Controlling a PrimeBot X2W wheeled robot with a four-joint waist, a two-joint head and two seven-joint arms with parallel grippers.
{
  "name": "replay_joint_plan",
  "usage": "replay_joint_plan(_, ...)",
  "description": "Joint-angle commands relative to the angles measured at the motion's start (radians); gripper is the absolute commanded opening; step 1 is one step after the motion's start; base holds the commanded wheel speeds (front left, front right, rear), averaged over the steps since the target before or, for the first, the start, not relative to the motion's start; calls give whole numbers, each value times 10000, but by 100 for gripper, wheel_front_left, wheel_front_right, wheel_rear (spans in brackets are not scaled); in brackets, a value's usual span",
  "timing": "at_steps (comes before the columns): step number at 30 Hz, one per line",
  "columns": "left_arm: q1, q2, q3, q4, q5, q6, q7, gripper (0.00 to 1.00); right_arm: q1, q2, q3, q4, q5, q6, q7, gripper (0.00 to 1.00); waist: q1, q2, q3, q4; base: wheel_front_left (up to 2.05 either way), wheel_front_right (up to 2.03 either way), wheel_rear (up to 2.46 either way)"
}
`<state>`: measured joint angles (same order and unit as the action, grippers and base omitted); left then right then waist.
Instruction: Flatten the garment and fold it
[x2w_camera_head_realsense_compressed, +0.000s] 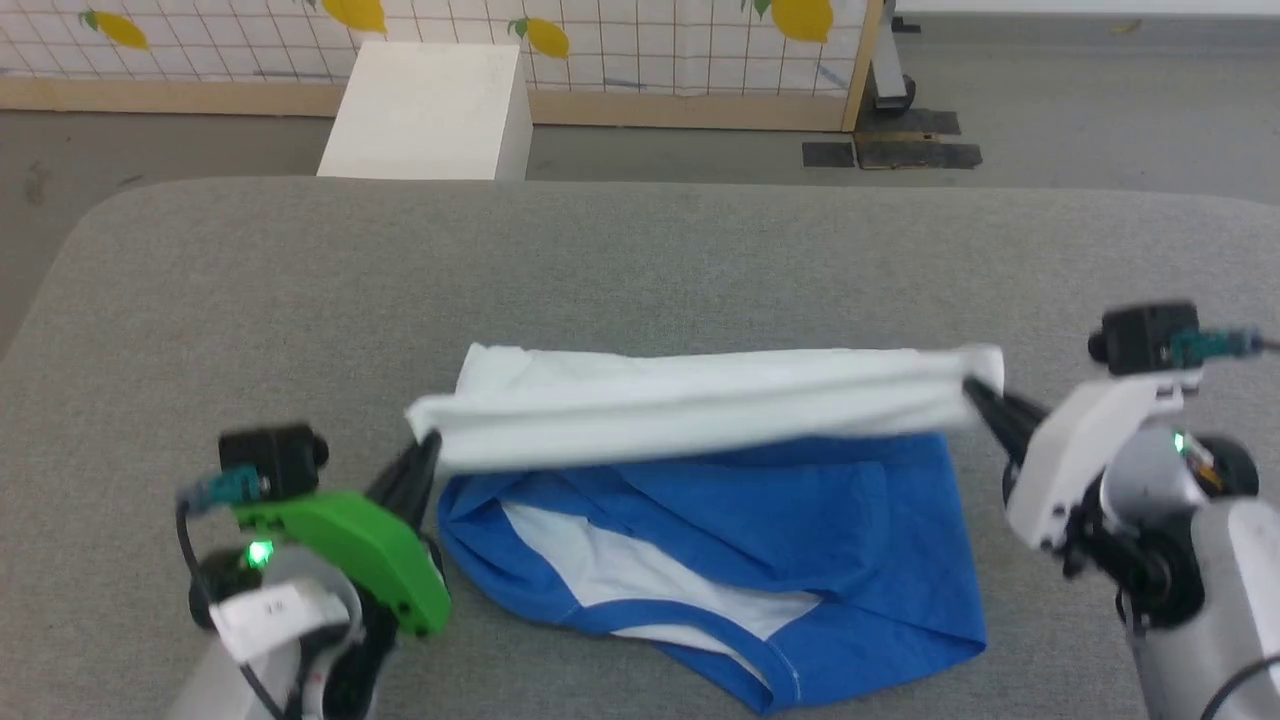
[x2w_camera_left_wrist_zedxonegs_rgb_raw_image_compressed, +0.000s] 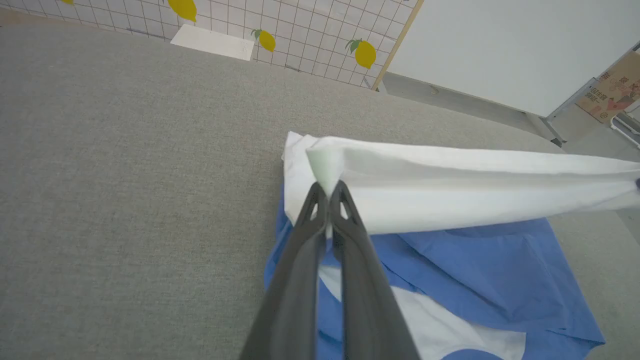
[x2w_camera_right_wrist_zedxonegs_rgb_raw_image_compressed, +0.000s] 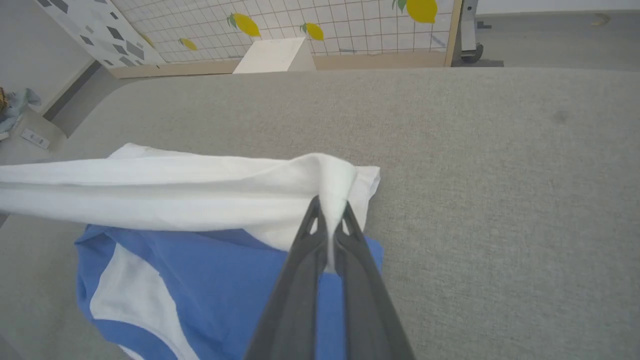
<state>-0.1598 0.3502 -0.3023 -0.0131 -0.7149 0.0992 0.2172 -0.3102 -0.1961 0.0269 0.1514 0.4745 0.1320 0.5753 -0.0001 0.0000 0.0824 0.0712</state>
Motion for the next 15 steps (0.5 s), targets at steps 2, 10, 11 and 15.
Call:
replay_joint_plan(2, 664, -73, -8, -184, -81, 170, -86, 0, 696, 143, -202, -306, -84, -13, 184, 0, 1, 0, -15, -27, 0, 0, 0)
replay_joint_plan(10, 2007, -81, -102, 210, -247, 533, -4, 0, 2458, 392, -490, -785, -485, -13, 718, 0, 1, 0, -60, 0, 0, 0, 0)
replay_joint_plan(11, 2078, -100, -117, 308, -276, 546, 6, 0, 2637, 424, -500, -781, -532, -13, 764, 0, 1, 0, -65, 14, 0, 0, 0)
replay_joint_plan(15, 2153, -162, -218, 763, -362, 510, 93, 0, 3066, 466, -387, -597, -766, -13, 895, 0, 1, 0, -113, 17, 0, 0, 0)
